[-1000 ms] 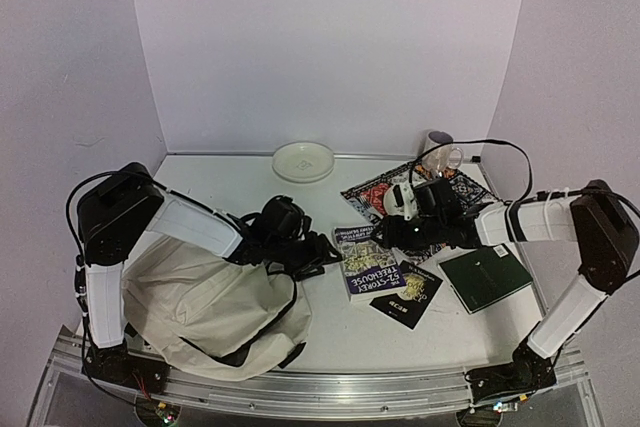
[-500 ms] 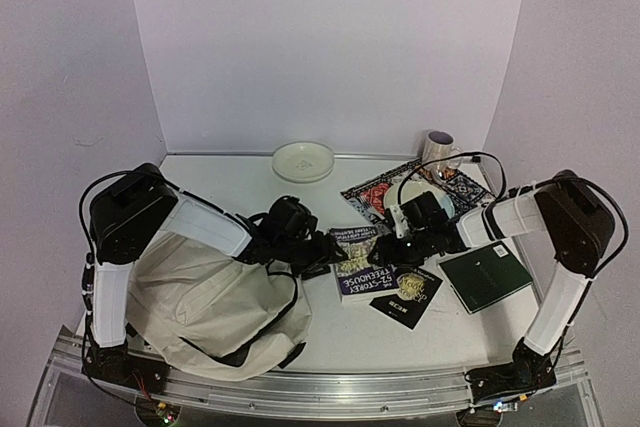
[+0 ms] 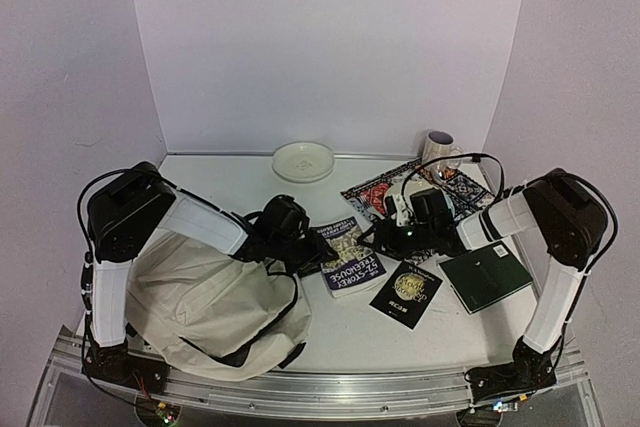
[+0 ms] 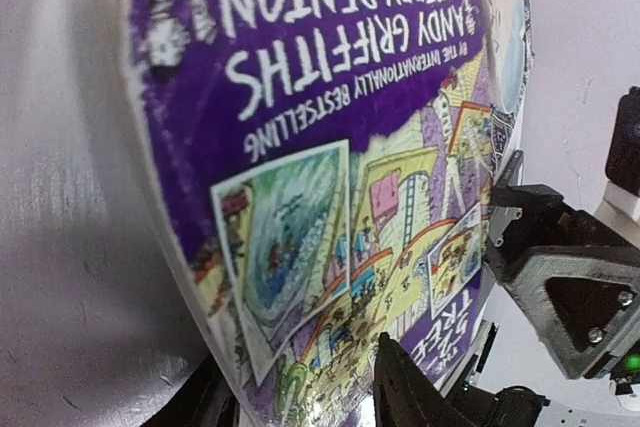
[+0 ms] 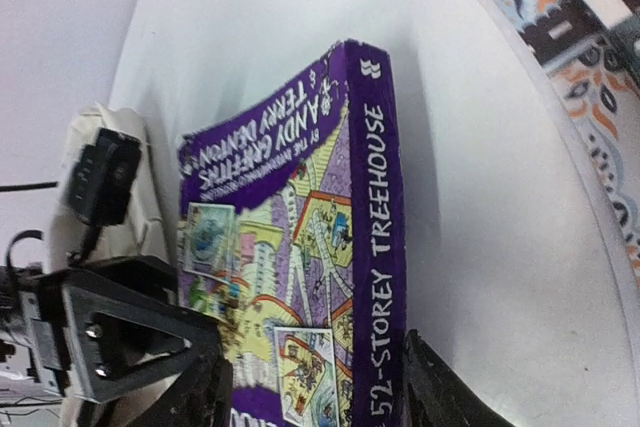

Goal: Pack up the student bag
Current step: Pick up the book from the center of the board, then pass from the right arm to the left

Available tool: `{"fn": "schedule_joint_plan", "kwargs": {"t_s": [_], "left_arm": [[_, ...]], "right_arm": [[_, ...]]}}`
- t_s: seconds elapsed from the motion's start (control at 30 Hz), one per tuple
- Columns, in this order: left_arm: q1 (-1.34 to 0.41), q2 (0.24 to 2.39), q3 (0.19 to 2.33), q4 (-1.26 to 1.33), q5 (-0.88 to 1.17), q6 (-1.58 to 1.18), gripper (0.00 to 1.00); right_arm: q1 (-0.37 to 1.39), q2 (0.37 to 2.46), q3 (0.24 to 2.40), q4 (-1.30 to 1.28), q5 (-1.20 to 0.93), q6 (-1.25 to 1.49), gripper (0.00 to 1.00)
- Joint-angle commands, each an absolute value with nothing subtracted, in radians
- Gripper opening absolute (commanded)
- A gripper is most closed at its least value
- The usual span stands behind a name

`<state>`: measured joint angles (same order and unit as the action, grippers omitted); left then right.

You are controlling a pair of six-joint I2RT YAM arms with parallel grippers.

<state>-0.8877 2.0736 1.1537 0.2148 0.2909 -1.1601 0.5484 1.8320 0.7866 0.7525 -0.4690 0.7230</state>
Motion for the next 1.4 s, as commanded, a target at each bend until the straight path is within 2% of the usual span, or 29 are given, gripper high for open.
{"fn": "schedule_joint_plan", "kwargs": {"t_s": [0.0, 0.5, 0.67, 0.77, 0.93, 1.37], "left_arm": [[-0.907, 2.044, 1.138, 0.267, 0.311, -1.184, 0.43], [-0.907, 2.027, 1.091, 0.313, 0.293, -1.222, 0.40], [-0.907, 2.022, 1.086, 0.318, 0.288, -1.224, 0.41], [-0.906, 2.006, 1.077, 0.319, 0.278, -1.218, 0.43], [-0.891, 1.956, 1.055, 0.318, 0.258, -1.195, 0.50], [-0.845, 1.751, 0.991, 0.335, 0.243, -1.108, 0.78]], "right_arm": [[0.605, 1.822, 0.798, 0.990, -0.760, 0.831, 0.56], [0.604, 1.909, 0.772, 0.894, -0.682, 0.756, 0.53], [0.603, 1.883, 0.771, 0.889, -0.690, 0.739, 0.44], [0.600, 1.849, 0.772, 0.879, -0.698, 0.729, 0.32], [0.580, 1.780, 0.756, 0.878, -0.724, 0.729, 0.02], [0.565, 1.545, 0.767, 0.932, -0.773, 0.799, 0.00]]}}
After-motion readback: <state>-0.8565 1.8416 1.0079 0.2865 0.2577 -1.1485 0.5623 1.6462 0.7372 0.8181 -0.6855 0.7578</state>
